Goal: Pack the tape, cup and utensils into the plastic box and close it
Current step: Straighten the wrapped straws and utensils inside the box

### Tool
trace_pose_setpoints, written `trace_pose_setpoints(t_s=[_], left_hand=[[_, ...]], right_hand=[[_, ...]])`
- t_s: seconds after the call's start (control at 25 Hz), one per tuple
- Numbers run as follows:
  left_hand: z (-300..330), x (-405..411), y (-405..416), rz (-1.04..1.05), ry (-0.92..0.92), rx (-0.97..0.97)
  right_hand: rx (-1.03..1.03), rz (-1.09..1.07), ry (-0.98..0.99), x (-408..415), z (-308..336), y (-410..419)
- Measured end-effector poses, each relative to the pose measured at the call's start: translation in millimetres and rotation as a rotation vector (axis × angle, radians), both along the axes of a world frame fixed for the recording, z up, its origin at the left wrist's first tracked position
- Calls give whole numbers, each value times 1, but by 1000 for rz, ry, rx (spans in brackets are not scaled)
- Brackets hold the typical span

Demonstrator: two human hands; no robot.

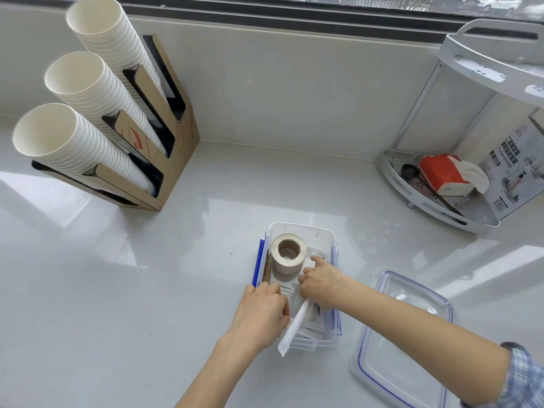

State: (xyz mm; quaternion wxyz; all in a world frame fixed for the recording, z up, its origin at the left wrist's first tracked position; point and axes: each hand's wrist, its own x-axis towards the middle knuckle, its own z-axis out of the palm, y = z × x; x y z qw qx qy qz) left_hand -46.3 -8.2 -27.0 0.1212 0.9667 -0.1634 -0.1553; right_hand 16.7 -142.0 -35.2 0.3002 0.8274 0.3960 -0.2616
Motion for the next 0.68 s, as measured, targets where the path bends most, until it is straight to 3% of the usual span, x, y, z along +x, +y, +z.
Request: trace_pose_setpoints(t_s=[0.24, 0.68], left_hand=[[2, 0, 2, 11, -5, -67], [28, 16, 24, 145, 23, -470]], right_hand=[[11, -7, -16, 5, 9, -7], [384, -214, -242, 10, 67, -43]])
